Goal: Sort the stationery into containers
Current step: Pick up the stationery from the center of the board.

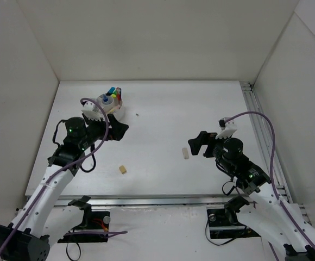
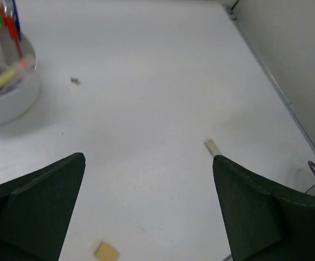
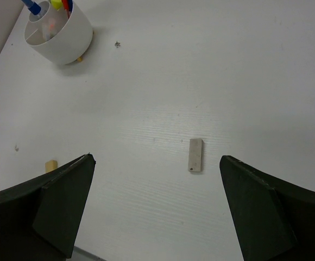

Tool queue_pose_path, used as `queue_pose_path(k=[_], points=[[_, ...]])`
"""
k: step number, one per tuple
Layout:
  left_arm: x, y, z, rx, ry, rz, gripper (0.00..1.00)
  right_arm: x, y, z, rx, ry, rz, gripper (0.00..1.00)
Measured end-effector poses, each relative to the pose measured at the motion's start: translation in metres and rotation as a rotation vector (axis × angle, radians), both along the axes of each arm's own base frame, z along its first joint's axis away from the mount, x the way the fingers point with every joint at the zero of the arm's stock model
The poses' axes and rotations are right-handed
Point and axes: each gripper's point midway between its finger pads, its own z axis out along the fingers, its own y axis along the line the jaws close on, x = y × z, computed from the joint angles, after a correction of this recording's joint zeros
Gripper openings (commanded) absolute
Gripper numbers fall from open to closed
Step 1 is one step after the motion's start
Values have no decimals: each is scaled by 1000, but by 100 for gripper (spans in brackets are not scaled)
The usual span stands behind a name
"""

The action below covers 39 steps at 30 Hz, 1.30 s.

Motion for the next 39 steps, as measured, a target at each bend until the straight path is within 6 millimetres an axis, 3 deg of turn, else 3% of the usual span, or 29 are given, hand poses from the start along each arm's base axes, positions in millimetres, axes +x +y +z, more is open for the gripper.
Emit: queue_pose_path(k=[3, 7, 12, 18, 22, 25, 30, 37, 39], points=[[-7, -3, -35, 39, 154, 52, 100, -2, 1, -4, -2, 11, 9, 98], [-41, -13, -87, 63, 312, 53, 100, -6, 2, -17, -14, 43, 24, 98], [-76, 8, -159, 126, 528, 188, 100, -11, 1, -37, -35, 88, 36, 98], [-95, 21, -205, 264, 687, 351, 98, -11, 2, -46, -50, 113, 37, 98], [-95, 20, -227, 412, 769, 426, 97, -10, 2, -51, -59, 127, 36, 98], [-86, 14, -232, 457, 778, 459, 94, -11, 1, -52, -60, 129, 36, 98], [-71, 10, -238, 460, 771, 485, 67, -11, 1, -51, -60, 127, 33, 98], [-63, 4, -252, 440, 807, 480, 51, -10, -3, -56, -71, 133, 13, 98], [-64, 2, -256, 436, 823, 471, 40, -9, -4, -56, -73, 132, 8, 98]])
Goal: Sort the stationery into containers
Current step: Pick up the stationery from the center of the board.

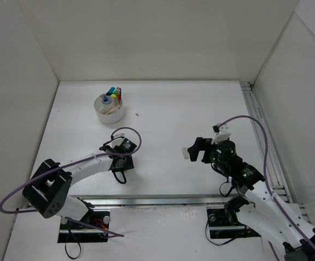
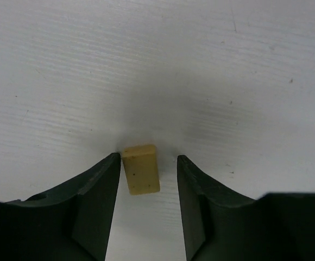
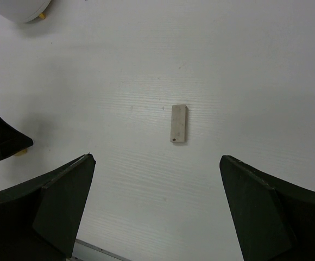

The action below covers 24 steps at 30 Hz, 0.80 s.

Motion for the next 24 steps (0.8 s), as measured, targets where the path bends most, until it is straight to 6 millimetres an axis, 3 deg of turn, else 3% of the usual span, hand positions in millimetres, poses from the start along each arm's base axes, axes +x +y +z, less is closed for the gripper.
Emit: queue_pose_path(k=[4, 5, 6, 15, 18, 20, 24], points=[[-2, -3, -4, -19, 14, 3, 20, 0, 0, -1, -3, 2, -3, 98], [-2, -4, -4, -23, 14, 3, 6, 1, -1, -1, -5, 4, -4, 98], [-2, -5, -4, -26, 15, 3, 0, 1, -1, -2, -6, 5, -6, 98], [0, 4, 7, -1, 5, -15, 0, 2, -2, -4, -13, 9, -12, 98], [31, 13, 40, 0, -80, -1, 0, 2, -2, -3, -16, 6, -10, 98], [63, 25, 76, -19, -183, 25, 0, 2, -3, -3, -21, 3, -14, 98], [118, 74, 157, -70, -427, 102, 0, 5, -7, -5, -39, 3, -38, 98]])
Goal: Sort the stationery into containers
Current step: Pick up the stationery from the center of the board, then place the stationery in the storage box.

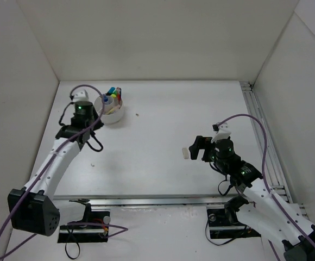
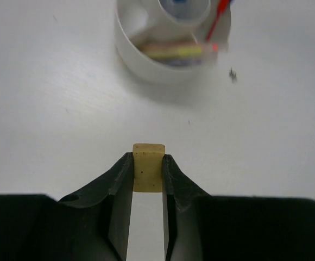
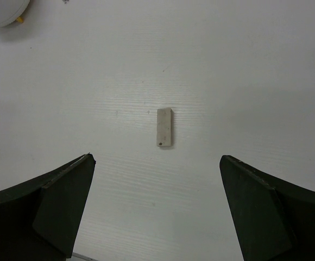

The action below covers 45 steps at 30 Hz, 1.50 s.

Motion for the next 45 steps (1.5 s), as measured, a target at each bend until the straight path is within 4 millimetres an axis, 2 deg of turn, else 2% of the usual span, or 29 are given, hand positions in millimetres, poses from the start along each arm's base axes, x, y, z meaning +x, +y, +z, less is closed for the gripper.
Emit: queue_pose_path(k=[3, 5, 8, 10, 14, 16, 20, 25, 30, 37, 40, 44, 45], points=[[24, 45, 47, 14, -131, 56, 0, 7, -1, -2, -20, 11, -24, 98], [40, 67, 69, 44, -173, 63, 0, 17, 1, -3, -27, 14, -42, 98], [74, 79, 98, 75, -217, 18, 0, 35, 11, -5, -27, 23, -57, 98], [97, 81, 102, 83, -223, -28, 0, 51, 19, -2, -35, 35, -58, 98], [133, 80, 74, 76, -156, -132, 0, 88, 37, 19, -46, 17, -65, 98], [149, 82, 54, 68, -104, -166, 0, 97, 40, 23, -49, 7, -75, 98], [173, 81, 16, 37, -17, -219, 0, 102, 36, 18, -66, 16, -96, 98], [182, 75, -19, -20, 54, -265, 0, 105, 30, 17, -70, 18, -118, 98], [192, 69, -29, -50, 61, -295, 0, 106, 25, 14, -72, 29, -131, 98], [194, 69, -37, -59, 75, -296, 10, 105, 18, 9, -76, 52, -151, 98], [195, 68, -41, -64, 83, -299, 20, 104, 17, 7, -78, 58, -153, 98], [195, 67, -46, -71, 92, -303, 37, 101, 14, 3, -81, 69, -158, 98], [195, 67, -46, -72, 91, -304, 39, 100, 14, 2, -80, 70, -158, 98]])
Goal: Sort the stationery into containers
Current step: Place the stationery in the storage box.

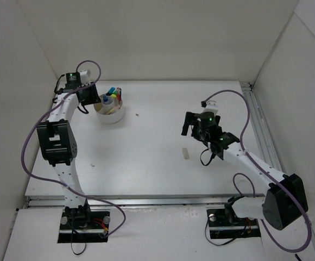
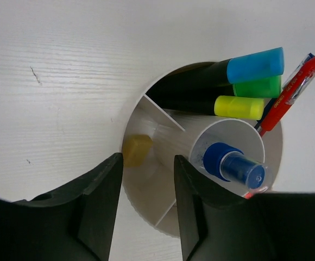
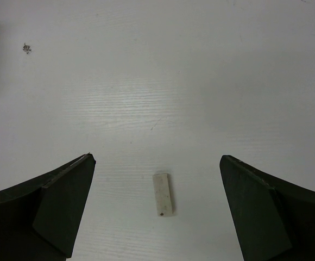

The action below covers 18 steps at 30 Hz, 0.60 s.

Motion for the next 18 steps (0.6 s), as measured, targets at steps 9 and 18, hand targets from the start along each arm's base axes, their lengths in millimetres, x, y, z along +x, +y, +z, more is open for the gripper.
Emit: queue_pose_path(k=[9, 18], points=[[-6, 7, 4, 12, -13, 9, 100, -10, -4, -8, 10, 23, 3, 98], [-70, -3, 70, -16, -129, 35, 100, -29, 4, -36, 23, 125, 66, 98]])
